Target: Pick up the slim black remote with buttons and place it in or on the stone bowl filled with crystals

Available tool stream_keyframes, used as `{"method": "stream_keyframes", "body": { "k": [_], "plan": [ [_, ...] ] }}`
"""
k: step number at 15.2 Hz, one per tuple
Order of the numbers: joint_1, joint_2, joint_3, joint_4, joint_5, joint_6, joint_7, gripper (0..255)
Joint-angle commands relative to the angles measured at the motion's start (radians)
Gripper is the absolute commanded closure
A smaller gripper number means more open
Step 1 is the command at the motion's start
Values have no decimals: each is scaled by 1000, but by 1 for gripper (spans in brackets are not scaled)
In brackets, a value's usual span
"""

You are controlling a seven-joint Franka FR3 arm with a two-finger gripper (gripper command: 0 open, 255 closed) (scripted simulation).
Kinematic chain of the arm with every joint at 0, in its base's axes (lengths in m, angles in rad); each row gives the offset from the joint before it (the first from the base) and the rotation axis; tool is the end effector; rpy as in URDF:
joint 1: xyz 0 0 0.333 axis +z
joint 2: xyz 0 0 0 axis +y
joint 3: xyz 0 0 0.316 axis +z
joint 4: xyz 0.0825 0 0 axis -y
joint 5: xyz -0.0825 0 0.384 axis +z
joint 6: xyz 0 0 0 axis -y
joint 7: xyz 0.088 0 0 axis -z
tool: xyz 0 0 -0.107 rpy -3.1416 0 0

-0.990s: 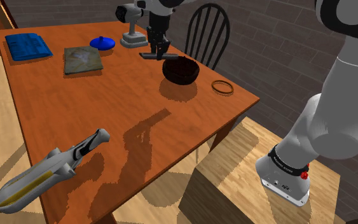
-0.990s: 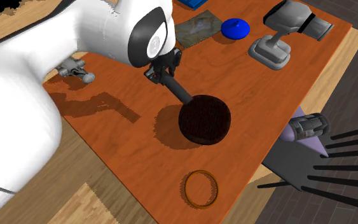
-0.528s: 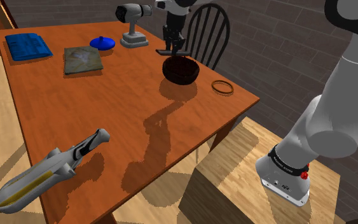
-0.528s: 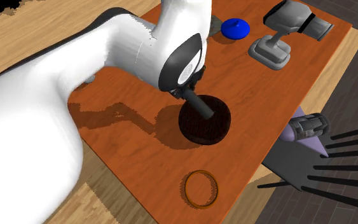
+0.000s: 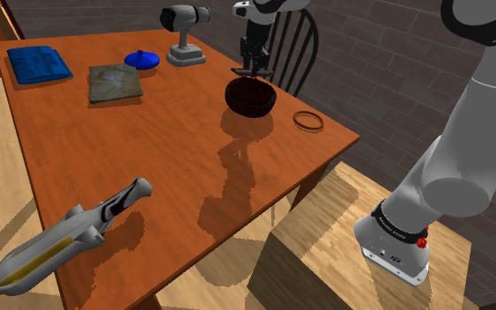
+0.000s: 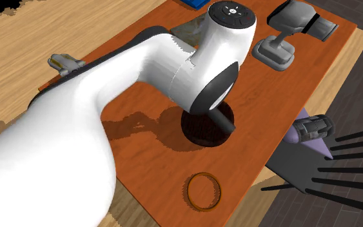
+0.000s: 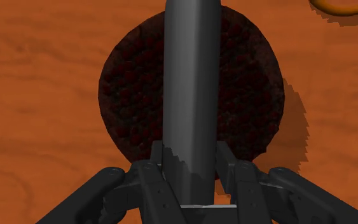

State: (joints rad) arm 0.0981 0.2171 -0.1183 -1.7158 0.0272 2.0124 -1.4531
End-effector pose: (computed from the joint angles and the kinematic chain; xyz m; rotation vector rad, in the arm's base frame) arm 0.6330 -0.0061 0.4661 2.3339 2.0183 0.0925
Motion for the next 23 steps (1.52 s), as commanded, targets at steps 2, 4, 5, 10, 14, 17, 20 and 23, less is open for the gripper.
{"method": "stream_keyframes", "body": {
  "k": [2,4,5,10,14,17,20,23],
  "plan": [
    [-1,7,0,-28,2,36,-3,255],
    [-1,14,0,-47,3,61,-4,255],
    [-1,17,0,-55,3,73,-5,255],
    [-2,31,1,-83,6,115,-6,255],
    [-2,31,1,-83,6,115,-6,255],
    [-2,31,1,-83,6,115,-6,0],
    [-2,31,1,-83,6,115,-6,0],
    [-1,17,0,-68,4,86,-5,0]
  ]
}}
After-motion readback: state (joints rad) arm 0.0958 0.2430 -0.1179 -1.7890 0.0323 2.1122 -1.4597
